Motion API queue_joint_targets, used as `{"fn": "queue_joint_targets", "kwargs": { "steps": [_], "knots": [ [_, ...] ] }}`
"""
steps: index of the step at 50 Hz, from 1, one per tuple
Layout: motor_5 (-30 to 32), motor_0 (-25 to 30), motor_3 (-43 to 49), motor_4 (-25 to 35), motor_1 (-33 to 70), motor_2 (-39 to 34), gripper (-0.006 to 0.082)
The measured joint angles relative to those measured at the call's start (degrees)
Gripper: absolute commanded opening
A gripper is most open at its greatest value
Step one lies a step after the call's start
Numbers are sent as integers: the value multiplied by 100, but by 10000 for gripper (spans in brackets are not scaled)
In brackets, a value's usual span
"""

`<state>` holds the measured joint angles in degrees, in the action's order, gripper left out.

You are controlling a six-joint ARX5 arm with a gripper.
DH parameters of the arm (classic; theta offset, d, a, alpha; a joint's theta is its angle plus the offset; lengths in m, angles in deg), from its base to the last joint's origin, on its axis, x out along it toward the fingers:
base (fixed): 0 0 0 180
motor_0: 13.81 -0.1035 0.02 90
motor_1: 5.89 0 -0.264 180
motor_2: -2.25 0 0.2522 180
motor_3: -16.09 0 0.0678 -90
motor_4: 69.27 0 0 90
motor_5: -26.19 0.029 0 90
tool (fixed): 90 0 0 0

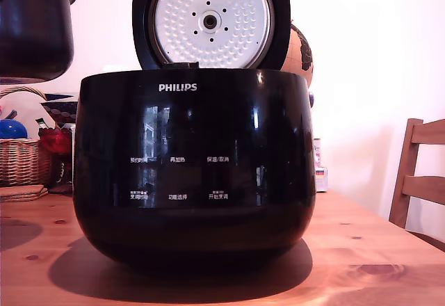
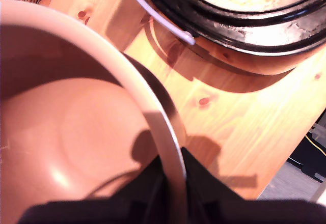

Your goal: Place the pot you are holding inside the rice cooker

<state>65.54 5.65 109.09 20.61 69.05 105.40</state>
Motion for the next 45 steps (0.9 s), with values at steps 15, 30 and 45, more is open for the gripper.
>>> {"fn": "queue_joint_targets", "kwargs": {
  "steps": [15,30,45],
  "knots": [
    [-175,376,-398,-94,-267,0,-21],
    [-369,1001,-678,743,-780,0,-21],
    [-376,2116,-780,1196,-686,0,-21]
  ]
}}
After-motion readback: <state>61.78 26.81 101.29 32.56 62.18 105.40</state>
